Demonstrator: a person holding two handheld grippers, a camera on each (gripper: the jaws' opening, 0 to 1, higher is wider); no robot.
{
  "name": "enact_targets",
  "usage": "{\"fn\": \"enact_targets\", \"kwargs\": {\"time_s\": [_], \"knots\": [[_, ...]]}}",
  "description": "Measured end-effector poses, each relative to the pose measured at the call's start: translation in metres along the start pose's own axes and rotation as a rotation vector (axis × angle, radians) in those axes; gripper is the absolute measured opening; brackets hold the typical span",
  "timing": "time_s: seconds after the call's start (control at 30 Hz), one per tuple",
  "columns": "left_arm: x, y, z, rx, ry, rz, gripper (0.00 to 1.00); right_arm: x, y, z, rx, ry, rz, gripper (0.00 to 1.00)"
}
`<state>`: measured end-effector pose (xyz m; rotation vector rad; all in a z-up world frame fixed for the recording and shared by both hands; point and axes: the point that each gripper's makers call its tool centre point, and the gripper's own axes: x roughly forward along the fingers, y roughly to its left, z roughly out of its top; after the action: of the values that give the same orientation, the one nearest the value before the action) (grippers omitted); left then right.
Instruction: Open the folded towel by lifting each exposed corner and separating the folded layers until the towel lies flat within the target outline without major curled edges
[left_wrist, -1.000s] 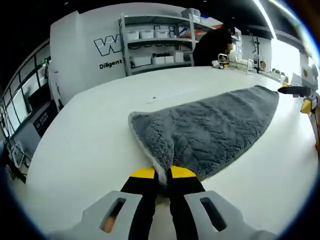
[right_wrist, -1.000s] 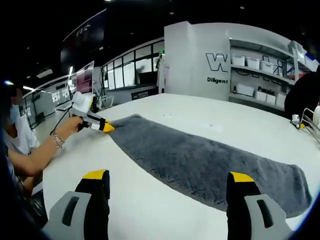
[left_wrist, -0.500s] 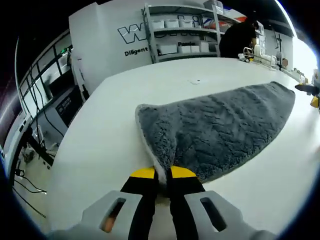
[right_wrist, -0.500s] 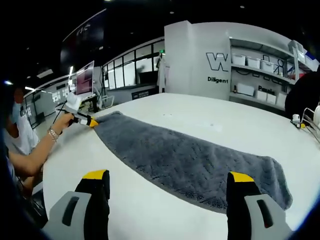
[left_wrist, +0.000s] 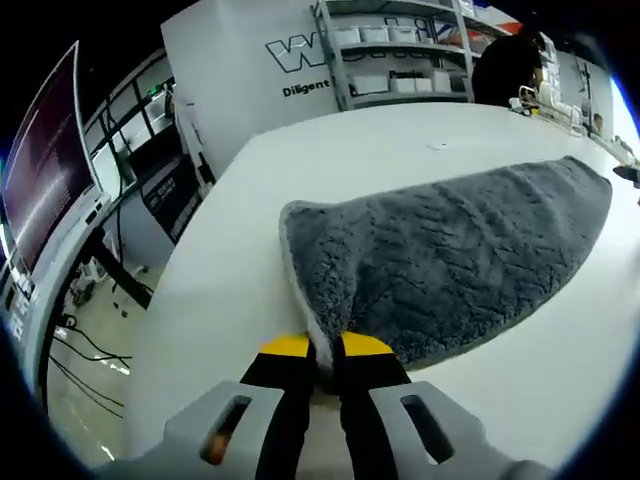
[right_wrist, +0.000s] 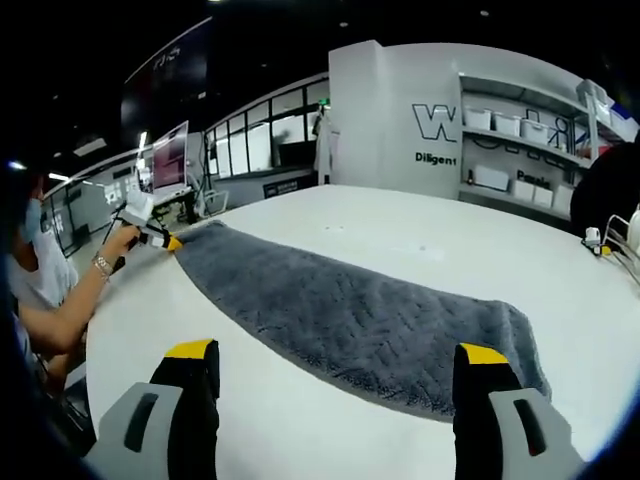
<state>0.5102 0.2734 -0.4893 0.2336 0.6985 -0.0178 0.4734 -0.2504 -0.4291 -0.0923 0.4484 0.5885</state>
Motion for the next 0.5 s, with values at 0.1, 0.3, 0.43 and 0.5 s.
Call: {"fn": "enact_targets", "kwargs": {"time_s": [0.1, 0.3, 0.43, 0.5], "knots": [[0.001, 0.0, 0.0, -0.016, -0.014, -0.012, 0.08, 0.0, -0.001, 0.001, 0.003, -0.001, -0.004, 0.99], [0.001, 0.001, 0.002, -0.011, -0.033, -0.009, 0.13, -0.001, -0.005, 0.002, 0.012, -0.005, -0.012, 0.99], [-0.001, 0.005, 0.003, -0.045, -0.055, 0.0, 0.25, -0.001, -0.007, 0.002, 0.011, 0.001, -0.012, 0.99], [-0.001, 0.009, 0.003, -0.098, -0.072, -0.021, 0.28, -0.003, -0.008, 0.004, 0.015, -0.004, -0.009, 0.99]]}}
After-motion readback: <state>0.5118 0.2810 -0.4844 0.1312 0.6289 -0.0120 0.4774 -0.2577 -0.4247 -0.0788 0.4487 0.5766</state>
